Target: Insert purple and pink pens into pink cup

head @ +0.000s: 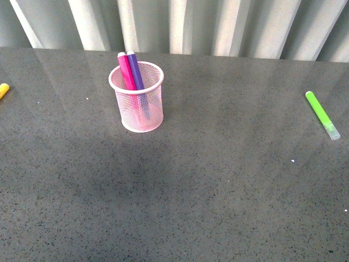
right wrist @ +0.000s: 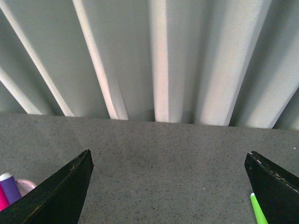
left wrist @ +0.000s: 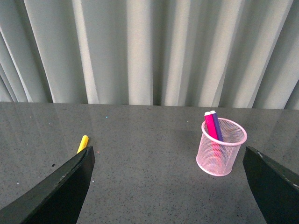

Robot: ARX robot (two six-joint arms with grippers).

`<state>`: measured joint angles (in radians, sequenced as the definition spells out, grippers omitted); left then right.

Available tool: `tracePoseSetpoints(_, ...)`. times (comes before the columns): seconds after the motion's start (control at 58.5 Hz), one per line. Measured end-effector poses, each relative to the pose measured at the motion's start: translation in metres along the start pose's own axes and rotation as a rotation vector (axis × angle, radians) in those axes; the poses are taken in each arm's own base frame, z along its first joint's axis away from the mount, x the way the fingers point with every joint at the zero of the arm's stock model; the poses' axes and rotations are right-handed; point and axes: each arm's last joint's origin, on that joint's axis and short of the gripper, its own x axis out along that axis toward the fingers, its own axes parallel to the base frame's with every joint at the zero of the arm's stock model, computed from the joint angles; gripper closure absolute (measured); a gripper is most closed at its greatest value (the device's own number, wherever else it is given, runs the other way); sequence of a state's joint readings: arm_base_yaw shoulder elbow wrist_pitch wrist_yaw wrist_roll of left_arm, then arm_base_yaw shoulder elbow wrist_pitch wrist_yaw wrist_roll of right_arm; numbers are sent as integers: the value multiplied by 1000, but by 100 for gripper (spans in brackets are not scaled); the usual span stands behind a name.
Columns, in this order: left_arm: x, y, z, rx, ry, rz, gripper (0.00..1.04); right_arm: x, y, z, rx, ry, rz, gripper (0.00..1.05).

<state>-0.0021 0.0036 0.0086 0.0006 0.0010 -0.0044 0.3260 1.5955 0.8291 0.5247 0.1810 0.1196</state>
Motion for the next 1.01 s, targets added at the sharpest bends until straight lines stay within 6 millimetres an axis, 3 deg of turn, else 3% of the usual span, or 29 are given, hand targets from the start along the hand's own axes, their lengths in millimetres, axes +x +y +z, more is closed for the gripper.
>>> tracePoseSetpoints(0.068, 0, 0, 0, 0, 0, 1, 7, -6, -5, -11, -33, -136, -94, 20)
tracePoseSetpoints(0.154, 0, 0, 0, 0, 0, 4, 7, -32, -21, -25, -48, -225, -94, 40)
tracePoseSetpoints(0.359, 0, 0, 0, 0, 0, 1, 7, -75, -51, -44, -56, -233, -134, 75)
tracePoseSetpoints(0.512, 0, 0, 0, 0, 0, 2, 7, -98, -59, -56, -62, -229, -113, 102)
tracePoseSetpoints(0.683, 0, 0, 0, 0, 0, 1, 7, -123, -70, -67, -60, -229, -128, 101)
tracePoseSetpoints(1.008, 0, 0, 0, 0, 0, 1, 7, -151, -83, -88, -61, -224, -109, 101)
